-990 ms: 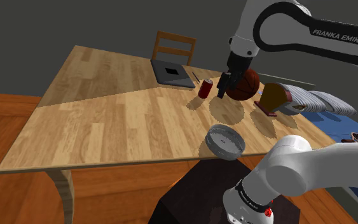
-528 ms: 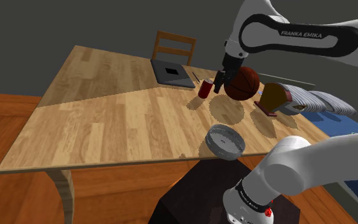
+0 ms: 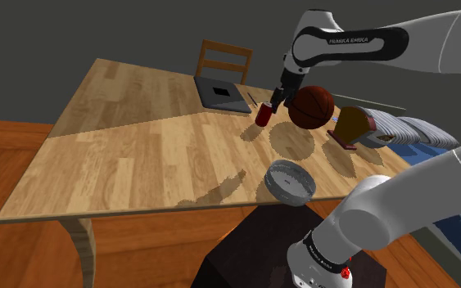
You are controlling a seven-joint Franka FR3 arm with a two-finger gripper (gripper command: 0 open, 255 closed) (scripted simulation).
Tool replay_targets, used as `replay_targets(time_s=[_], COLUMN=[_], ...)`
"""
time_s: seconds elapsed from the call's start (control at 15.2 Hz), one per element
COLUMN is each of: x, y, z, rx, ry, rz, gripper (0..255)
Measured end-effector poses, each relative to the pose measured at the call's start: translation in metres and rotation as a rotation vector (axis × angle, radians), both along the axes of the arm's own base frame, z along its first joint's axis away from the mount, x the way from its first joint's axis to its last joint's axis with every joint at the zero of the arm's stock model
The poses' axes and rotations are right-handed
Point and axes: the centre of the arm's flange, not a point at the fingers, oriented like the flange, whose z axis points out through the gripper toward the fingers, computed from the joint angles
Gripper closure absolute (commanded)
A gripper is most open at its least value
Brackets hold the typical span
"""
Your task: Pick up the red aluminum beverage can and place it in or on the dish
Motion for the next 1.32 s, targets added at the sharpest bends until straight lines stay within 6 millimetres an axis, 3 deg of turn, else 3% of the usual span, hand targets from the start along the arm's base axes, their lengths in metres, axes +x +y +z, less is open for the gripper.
replay_targets(time_s=[0.79, 0.99, 1.32], x=[0.084, 0.09, 0.091], y=[-0.123, -0.136, -0.139], z=[-0.041, -0.058, -0.082], rx=[0.009, 0.009, 0.009], ry=[-0.029, -0.031, -0.032], rz=[0.0, 0.001, 0.001], gripper=[0, 0, 0])
